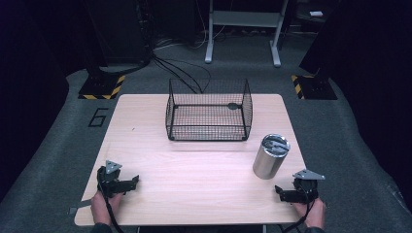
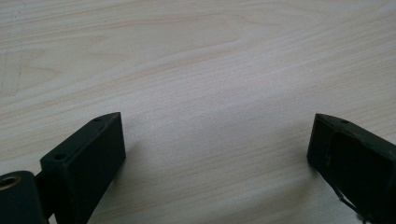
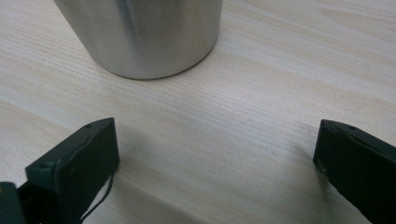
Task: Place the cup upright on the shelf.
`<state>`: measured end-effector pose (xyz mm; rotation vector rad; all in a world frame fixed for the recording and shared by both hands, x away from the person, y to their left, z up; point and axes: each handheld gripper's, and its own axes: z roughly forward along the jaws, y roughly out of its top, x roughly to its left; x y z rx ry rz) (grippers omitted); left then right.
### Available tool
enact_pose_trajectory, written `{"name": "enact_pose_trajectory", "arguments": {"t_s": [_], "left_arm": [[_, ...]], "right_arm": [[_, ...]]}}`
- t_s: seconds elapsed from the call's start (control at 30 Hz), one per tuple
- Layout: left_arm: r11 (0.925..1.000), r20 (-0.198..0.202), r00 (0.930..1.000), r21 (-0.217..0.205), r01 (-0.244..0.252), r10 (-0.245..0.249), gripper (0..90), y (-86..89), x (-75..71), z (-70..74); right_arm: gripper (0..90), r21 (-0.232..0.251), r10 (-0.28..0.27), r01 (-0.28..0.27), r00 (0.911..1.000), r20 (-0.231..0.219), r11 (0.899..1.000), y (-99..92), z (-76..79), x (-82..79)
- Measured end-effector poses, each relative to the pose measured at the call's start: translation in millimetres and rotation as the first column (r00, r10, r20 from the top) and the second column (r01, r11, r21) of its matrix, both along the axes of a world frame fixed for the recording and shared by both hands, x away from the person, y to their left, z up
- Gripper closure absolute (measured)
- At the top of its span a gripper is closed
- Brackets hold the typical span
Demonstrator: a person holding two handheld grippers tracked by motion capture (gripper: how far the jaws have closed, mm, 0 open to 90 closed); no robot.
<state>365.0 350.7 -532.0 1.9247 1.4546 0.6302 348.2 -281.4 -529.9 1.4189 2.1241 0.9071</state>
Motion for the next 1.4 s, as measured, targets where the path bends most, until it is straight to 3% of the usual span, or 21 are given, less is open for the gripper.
{"name": "enact_pose_trajectory", "arguments": {"t_s": [0.7, 0.9, 1.17, 1.33, 1.4], "left_arm": [[1.0, -0.001, 1.0, -0.001, -0.002, 0.002, 4.4, -0.2, -0.3, 0.1], [1.0, -0.002, 1.0, -0.002, -0.002, 0.002, 4.4, -0.3, -0.4, 0.1], [1.0, -0.001, 1.0, -0.001, -0.002, 0.002, 4.4, -0.2, -0.4, 0.1], [1.0, -0.001, 1.0, -0.001, -0.002, 0.002, 4.4, -0.2, -0.4, 0.1], [1.0, -0.001, 1.0, -0.001, -0.002, 0.002, 4.4, -0.2, -0.4, 0.1]], "right_arm": [[0.0, -0.009, -0.001, 0.001, 1.0, -0.008, 1.0, 1.2, 1.1, -0.2], [0.0, 0.016, 0.003, -0.003, 1.0, 0.007, 1.0, 0.9, 5.4, -4.6], [0.0, 0.069, 0.02, -0.023, 0.9992, 0.034, 0.997, 3.6, 25.6, -12.4], [0.0, 0.108, 0.041, -0.053, 0.9935, 0.106, 0.993, 12.5, 50.2, -13.9], [0.0, 0.111, 0.046, -0.058, 0.9934, 0.105, 0.992, 15.2, 54.5, -13.8]]}}
